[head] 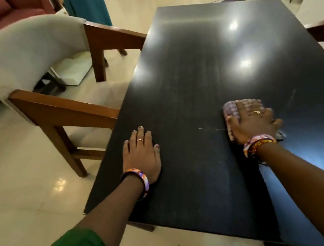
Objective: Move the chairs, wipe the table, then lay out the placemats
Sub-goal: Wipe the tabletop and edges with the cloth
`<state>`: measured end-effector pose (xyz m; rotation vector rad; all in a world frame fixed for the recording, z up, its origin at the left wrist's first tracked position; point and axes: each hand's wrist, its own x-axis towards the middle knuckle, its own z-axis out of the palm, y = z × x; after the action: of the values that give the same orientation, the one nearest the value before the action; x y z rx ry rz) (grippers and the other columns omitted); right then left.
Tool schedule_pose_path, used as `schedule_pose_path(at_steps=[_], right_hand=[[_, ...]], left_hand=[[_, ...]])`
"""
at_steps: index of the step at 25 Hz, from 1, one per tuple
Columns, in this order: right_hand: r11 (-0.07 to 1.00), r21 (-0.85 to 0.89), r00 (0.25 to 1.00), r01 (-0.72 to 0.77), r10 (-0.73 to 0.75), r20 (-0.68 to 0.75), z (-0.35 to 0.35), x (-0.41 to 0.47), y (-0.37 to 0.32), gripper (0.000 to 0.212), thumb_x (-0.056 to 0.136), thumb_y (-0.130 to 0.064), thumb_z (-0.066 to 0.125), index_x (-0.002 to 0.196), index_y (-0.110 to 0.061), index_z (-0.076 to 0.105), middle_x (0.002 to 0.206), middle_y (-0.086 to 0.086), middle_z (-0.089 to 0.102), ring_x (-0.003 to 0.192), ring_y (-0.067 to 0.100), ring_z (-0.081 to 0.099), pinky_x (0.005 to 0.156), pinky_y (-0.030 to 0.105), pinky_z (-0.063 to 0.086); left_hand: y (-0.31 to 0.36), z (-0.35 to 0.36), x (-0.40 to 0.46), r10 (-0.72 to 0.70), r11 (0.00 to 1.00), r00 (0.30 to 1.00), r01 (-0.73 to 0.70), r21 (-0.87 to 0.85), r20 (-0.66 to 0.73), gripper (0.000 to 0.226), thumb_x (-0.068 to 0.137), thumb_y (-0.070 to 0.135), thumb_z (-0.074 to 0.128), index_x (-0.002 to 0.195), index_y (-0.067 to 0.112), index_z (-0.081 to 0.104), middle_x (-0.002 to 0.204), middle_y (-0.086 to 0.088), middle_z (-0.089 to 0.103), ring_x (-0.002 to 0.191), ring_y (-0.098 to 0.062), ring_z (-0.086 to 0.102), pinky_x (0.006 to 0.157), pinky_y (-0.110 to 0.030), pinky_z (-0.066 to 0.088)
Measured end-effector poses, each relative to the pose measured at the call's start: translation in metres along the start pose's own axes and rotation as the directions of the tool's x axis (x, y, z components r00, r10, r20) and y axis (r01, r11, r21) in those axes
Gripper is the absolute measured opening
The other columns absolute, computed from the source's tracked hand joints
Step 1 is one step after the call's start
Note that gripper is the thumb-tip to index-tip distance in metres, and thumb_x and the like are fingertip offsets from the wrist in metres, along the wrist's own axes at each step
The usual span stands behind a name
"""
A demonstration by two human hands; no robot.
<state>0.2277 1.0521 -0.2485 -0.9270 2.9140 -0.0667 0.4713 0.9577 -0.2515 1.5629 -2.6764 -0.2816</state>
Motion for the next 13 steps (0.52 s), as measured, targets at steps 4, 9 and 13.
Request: schedule_pose_path(at_steps=[4,9,13], right_hand=[[0.89,-0.013,0.889,0.456,-0.456,0.034,0.012,-0.046,-0.097,0.058,0.093,-0.057,0.025,0.146,-0.033,0.023,0.152,0.015,0.025,0.133,0.04,0.021,0.103,0.053,0.021],[0.81,0.002,0.807,0.586,-0.583,0.093,0.008,-0.035,-0.096,0.057,0.093,-0.057,0.026,0.146,-0.044,0.012,0.159,-0.001,0.01,0.14,0.033,0.015,0.108,0.051,0.018],[0.955,-0.01,0.955,0.297,-0.297,0.007,-0.003,0.009,-0.009,0.056,0.092,-0.058,0.025,0.145,-0.041,0.021,0.155,0.004,0.021,0.134,0.033,0.024,0.103,0.049,0.024]], left_hand=[[-0.003,0.001,0.002,-0.012,1.0,1.0,0.012,-0.006,0.011,0.056,0.099,0.038,0.025,0.15,0.018,0.013,0.16,-0.002,0.004,0.148,-0.019,0.003,0.12,-0.039,0.007],[0.0,-0.001,0.002,-0.028,0.999,0.999,0.029,-0.022,0.034,0.056,0.099,0.037,0.027,0.15,0.019,0.013,0.16,-0.002,0.005,0.148,-0.019,0.003,0.12,-0.038,0.006],[0.008,-0.004,0.0,-0.071,0.997,0.995,0.073,-0.033,0.067,0.054,0.101,0.034,0.025,0.15,0.017,0.011,0.16,-0.003,0.003,0.148,-0.021,0.001,0.122,-0.039,0.005]])
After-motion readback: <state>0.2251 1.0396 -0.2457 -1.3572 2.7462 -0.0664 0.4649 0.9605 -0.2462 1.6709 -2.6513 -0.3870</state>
